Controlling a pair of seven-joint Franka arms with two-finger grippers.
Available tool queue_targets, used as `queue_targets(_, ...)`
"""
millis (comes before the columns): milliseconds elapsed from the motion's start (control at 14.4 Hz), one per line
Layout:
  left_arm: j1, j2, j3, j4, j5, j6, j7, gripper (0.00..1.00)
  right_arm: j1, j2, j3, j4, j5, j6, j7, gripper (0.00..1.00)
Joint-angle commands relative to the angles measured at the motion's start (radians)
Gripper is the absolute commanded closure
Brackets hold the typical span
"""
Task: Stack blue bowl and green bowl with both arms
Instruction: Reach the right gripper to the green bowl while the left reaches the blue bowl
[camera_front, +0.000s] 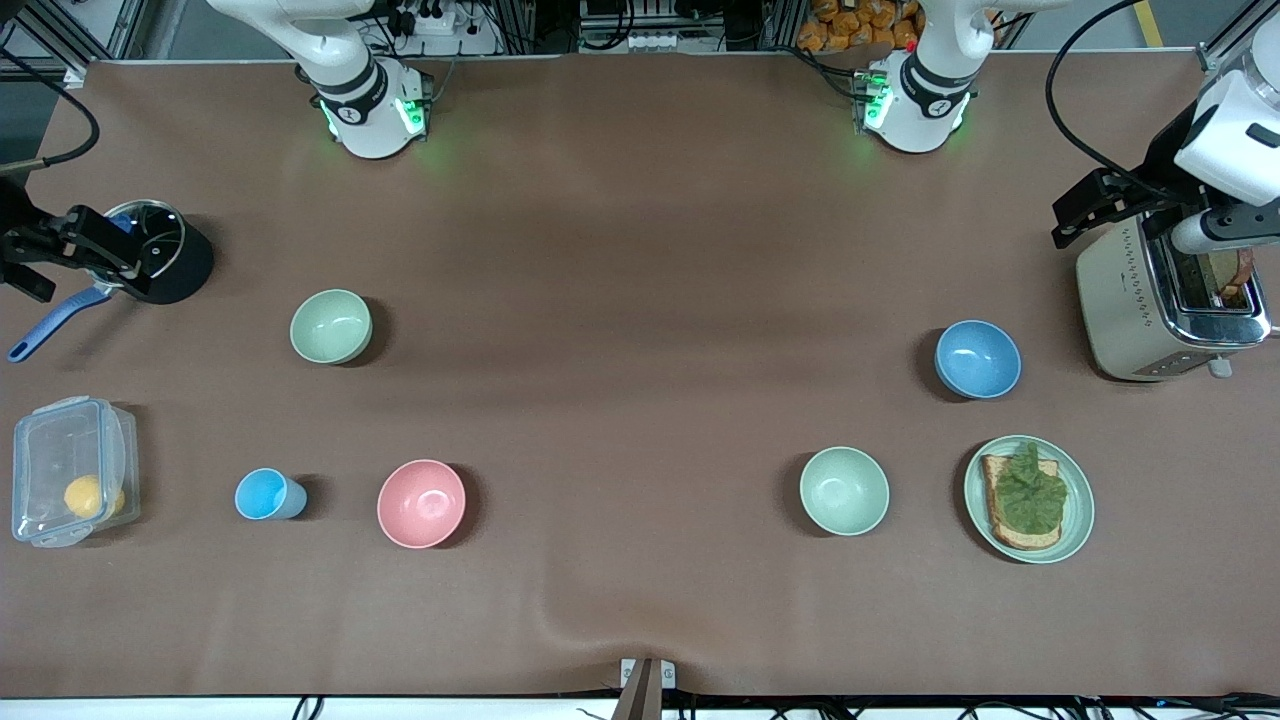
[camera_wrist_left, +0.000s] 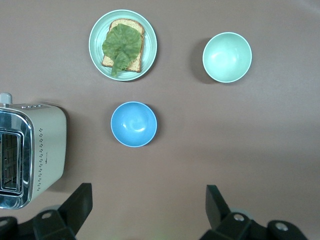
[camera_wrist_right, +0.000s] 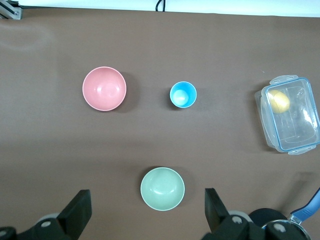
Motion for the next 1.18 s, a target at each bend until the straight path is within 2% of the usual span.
queue_targets(0,-0.005,-0.006,0.000,0.001,0.020,-0.013,0.012,0.00,-0.009,0.004,0.008,0.010,-0.011,-0.012,-0.002,0.00)
queue_targets(418,0.006,0.019,0.014,0.007,0.019,-0.013,0.038,0.00,-0.011,0.005,0.008,-0.007,-0.008,-0.018,0.001,0.00)
queue_targets(835,0.061,0.149,0.020,-0.022,0.035,-0.001,0.126,0.00,-0.006,0.062,0.008,-0.027,-0.013,-0.036,-0.003,0.00)
queue_targets(974,0.081,0.189,0.019,-0.055,0.055,0.059,0.129,0.00,-0.003,0.090,0.008,-0.029,-0.019,-0.038,-0.003,0.00)
queue_targets(1114,0.127,0.197,0.017,-0.175,0.054,0.210,0.164,0.00,-0.003,0.108,0.008,-0.050,-0.019,-0.029,0.000,0.00)
